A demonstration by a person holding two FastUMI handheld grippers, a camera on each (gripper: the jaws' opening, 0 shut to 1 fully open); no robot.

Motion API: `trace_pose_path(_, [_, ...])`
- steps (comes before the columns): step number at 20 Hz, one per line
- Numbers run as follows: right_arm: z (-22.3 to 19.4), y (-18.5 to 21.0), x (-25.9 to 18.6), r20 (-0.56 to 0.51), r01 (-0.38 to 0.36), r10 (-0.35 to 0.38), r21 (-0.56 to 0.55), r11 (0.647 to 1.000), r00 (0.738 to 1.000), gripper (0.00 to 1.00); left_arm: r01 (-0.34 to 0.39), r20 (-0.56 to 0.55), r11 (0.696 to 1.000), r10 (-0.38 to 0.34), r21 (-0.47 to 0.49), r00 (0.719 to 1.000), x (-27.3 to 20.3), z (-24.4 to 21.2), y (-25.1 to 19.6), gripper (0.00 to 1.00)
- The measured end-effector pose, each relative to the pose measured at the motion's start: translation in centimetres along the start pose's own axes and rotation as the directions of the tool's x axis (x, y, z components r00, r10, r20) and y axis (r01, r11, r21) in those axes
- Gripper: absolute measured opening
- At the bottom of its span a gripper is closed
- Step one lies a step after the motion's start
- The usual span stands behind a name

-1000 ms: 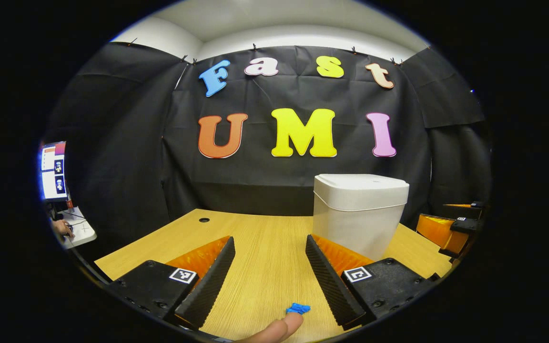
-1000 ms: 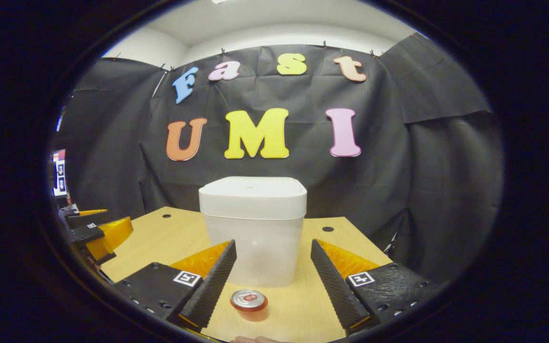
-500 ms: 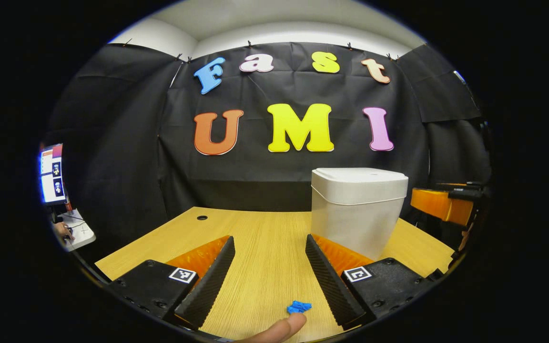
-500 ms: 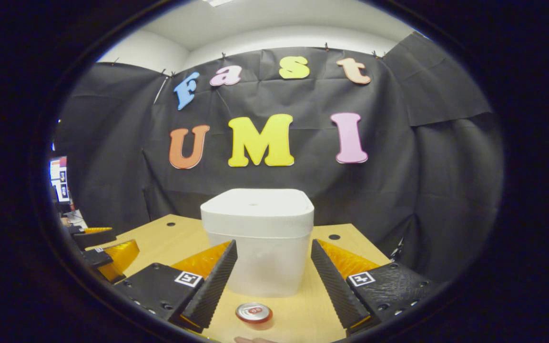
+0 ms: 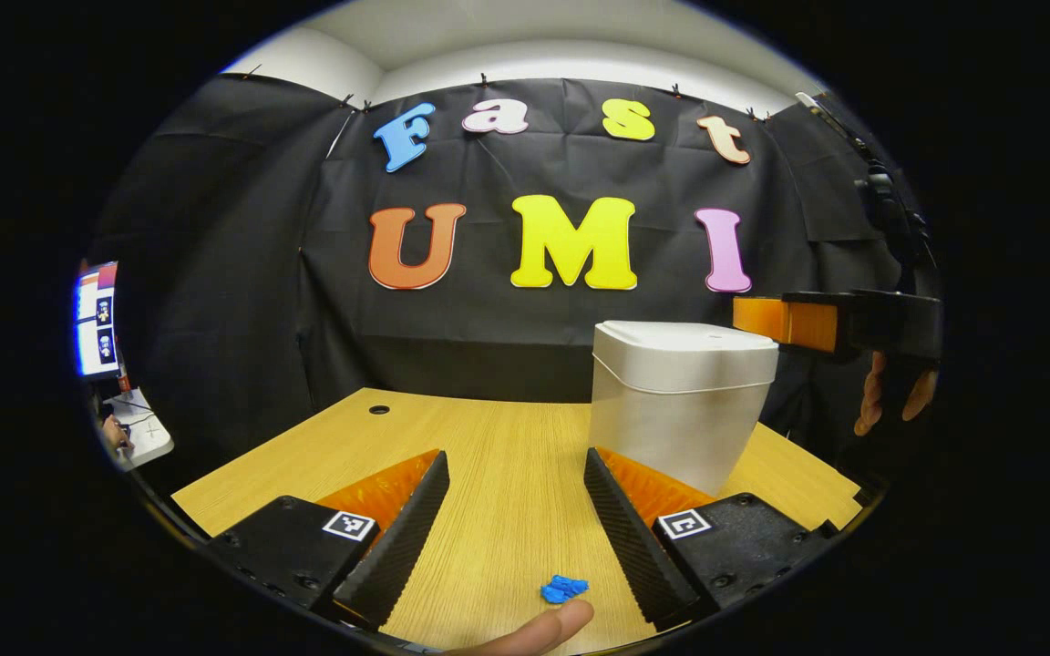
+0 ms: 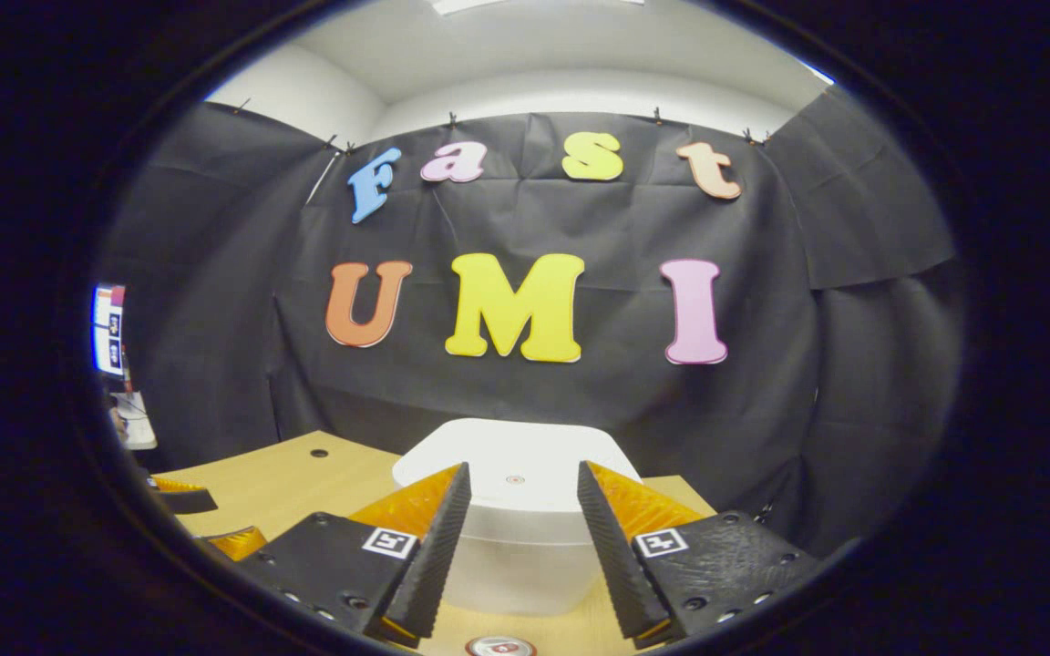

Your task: Press the lid of the desktop garbage bin to open it, pick up the crumpled paper on the desktop and throw it into the bin, then pick up the pop can on the desktop and drop it into the bin, and finally close the garbage bin lid.

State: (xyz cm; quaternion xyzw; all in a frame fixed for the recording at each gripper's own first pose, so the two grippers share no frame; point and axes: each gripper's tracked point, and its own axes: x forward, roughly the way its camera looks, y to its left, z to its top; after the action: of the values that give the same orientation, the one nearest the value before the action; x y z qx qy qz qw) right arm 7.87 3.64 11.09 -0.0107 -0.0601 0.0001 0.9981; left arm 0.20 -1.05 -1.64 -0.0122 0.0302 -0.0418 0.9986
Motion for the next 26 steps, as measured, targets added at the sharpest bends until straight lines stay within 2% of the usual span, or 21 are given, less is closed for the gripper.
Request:
trace_pose_path(1, [0.0, 1.0, 0.5, -0.013, -0.025, 0.025, 0.013, 1.000, 1.000, 0.59, -0.017, 0.005, 1.000, 0.017, 0.008, 1.000, 0.2, 0.1, 0.5, 0.96])
trace_pose_path(2, [0.1, 1.9, 0.9, -0.028, -0.054, 0.055, 0.033, 0.998, 0.998, 0.55, -0.032, 0.008, 0.999, 0.032, 0.019, 0.999, 0.3, 0.1, 1.0, 0.96])
trace_pose_path(3, [0.2, 1.9, 1.3, -0.044, -0.051, 0.053, 0.049, 0.997, 0.998, 0.53, -0.042, 0.009, 0.999, 0.041, 0.024, 0.999, 0.4, 0.1, 1.2, 0.96])
trace_pose_path(5, [0.3, 2.1, 2.4, -0.069, -0.054, 0.059, 0.069, 0.996, 0.996, 0.24, -0.032, 0.002, 0.999, 0.032, 0.013, 0.999, 0.6, 0.0, 1.1, 0.96])
trace_pose_path(6, [0.1, 2.3, 3.0, -0.089, -0.059, 0.065, 0.069, 0.996, 0.994, 0.19, -0.028, 0.004, 1.000, 0.028, 0.008, 1.000, 0.6, 0.1, 1.2, 0.96])
trace_pose_path(8, [-0.7, 2.3, 3.7, -0.131, -0.060, 0.068, 0.064, 0.996, 0.989, 0.01, -0.033, 0.008, 0.999, 0.033, 0.008, 0.999, 0.6, 0.3, 1.7, 0.96])
trace_pose_path(15, [-2.8, 0.7, 4.4, -0.179, 0.028, -0.018, 0.054, 0.998, 0.984, 0.02, -0.039, -0.015, 0.999, 0.038, -0.024, 0.999, 1.2, -0.3, 2.7, 0.96])
trace_pose_path(17, [-3.2, 0.6, 4.5, -0.157, 0.041, -0.031, 0.058, 0.998, 0.987, 0.02, -0.016, -0.033, 0.999, 0.014, -0.051, 0.999, 1.4, -0.6, 2.1, 0.97])
trace_pose_path(21, [-3.4, 0.5, 4.4, -0.154, 0.064, -0.057, 0.040, 0.997, 0.986, 0.02, -0.020, -0.044, 0.999, 0.018, -0.037, 0.999, 1.6, -1.0, 2.0, 0.96])
trace_pose_path(26, [-0.9, -0.3, 2.8, -0.064, 0.087, -0.083, 0.070, 0.994, 0.995, 0.01, -0.018, -0.037, 1.000, 0.018, -0.014, 0.999, 1.7, -0.9, 1.8, 0.96])
